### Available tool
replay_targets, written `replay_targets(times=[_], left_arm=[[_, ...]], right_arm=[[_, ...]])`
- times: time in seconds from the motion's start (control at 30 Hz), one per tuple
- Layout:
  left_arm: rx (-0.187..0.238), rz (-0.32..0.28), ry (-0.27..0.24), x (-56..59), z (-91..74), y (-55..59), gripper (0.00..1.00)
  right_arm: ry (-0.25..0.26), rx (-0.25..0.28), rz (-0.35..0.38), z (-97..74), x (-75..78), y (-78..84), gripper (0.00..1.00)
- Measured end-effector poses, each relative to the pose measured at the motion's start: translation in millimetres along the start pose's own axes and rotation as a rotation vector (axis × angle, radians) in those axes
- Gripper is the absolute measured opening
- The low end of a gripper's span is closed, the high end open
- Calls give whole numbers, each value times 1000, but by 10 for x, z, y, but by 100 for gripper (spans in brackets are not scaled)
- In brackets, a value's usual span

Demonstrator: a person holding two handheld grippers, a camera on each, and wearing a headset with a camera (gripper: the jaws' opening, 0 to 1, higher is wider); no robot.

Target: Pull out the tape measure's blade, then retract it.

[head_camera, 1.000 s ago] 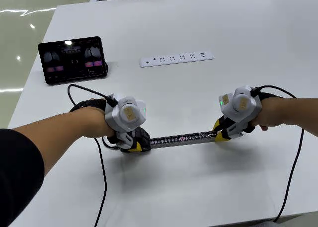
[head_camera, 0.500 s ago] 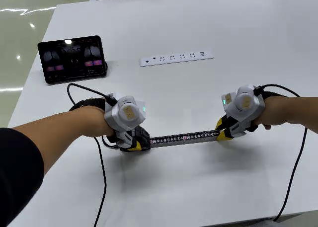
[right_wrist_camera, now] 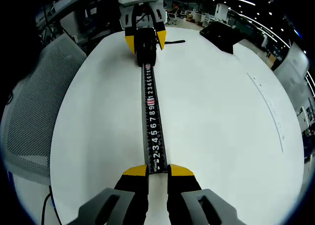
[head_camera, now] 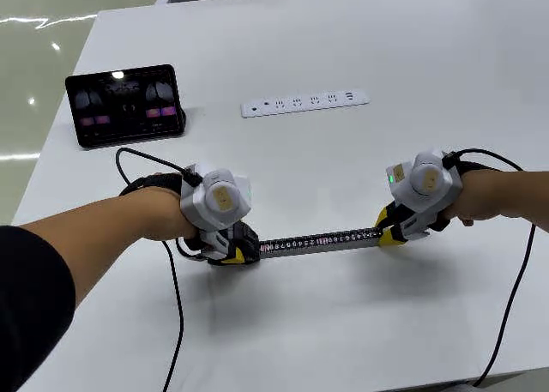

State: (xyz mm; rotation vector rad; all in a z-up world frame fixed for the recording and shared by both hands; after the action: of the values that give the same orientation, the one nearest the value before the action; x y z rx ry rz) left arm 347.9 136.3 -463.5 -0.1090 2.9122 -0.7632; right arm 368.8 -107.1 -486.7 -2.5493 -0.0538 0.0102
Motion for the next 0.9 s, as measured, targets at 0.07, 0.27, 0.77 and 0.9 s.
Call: replay_targets(times=[0.07, 0.27, 0.77, 0.9], left_arm=[[0, 0, -1, 4, -2, 0, 31], [0, 2, -2, 10, -2, -2, 31], [-1, 4, 4, 5, -8, 4, 32], [1, 3, 3, 3, -10, 4, 31]], right_arm=[[1, -2, 0, -7, -2, 10, 10], [3, -9, -6, -26, -7, 36, 10], [10, -10, 11, -76, -10, 96, 10], [9, -11, 11, -82, -3, 103, 10]])
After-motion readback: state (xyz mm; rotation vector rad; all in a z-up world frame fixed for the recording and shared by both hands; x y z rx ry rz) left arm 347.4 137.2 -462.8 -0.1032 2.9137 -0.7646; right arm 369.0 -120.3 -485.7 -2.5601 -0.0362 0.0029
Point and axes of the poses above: the centre of the closed fingertips' face, and the gripper's own axes: z roughly forward along the fingers, x roughly to its right, y roughly out of its underside, the point moved 4 cm from there along -z, roughly backward along the fingers, and after that the axes turned 7 degrees about x, right-handed, at the moved point
